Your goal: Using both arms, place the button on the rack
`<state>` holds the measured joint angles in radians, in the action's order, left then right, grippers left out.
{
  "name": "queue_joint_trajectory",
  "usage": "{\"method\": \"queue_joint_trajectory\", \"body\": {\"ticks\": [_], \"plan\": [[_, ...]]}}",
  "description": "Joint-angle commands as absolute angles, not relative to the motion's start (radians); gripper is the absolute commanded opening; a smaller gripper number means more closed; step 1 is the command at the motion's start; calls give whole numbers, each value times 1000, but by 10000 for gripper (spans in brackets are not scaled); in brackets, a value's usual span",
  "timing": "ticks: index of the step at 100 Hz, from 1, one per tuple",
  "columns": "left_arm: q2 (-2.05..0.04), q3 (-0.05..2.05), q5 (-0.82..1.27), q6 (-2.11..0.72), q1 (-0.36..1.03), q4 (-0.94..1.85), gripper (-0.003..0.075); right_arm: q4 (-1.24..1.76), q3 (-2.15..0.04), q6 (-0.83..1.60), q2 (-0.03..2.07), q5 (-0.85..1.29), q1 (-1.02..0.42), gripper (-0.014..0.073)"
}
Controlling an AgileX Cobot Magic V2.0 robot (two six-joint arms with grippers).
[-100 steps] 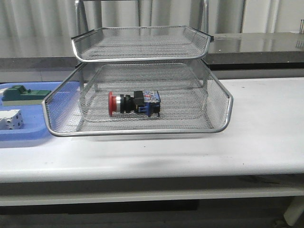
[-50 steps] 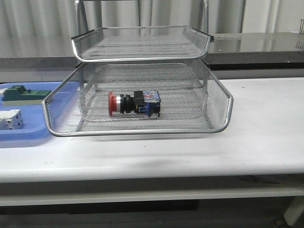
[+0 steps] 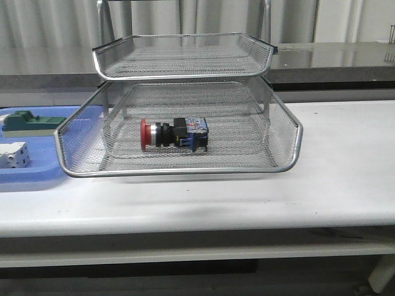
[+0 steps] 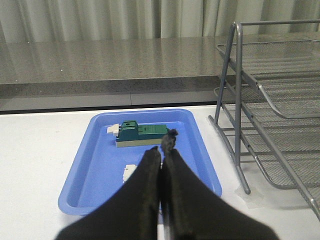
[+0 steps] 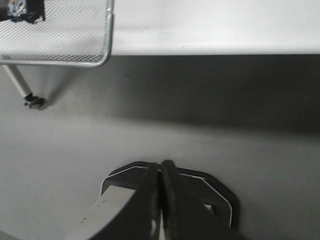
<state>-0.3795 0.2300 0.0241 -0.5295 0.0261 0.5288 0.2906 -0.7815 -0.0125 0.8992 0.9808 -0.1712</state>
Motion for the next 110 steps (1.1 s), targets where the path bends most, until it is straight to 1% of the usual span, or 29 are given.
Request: {"method": "queue_joint_trajectory", "body": {"ticks": [1, 11, 35, 54, 82, 110], "plan": [[-384, 258, -48, -530, 23, 538, -20, 389, -815, 71, 981, 883, -200, -66], [-384, 258, -48, -530, 23, 538, -20, 411, -815, 87, 1073, 817, -267, -66], [-384, 258, -48, -530, 23, 538, -20, 412, -824, 87, 1298, 669, -497, -66], [-384, 258, -48, -530, 23, 538, -20, 412, -865, 87, 1436, 568, -613, -66], [-384, 258, -48, -530, 23, 538, -20, 386, -980, 87, 1575, 514, -700, -66], [-384, 258, -48, -530, 23, 538, -20, 326, -1086, 87, 1665, 509, -704, -66]]}}
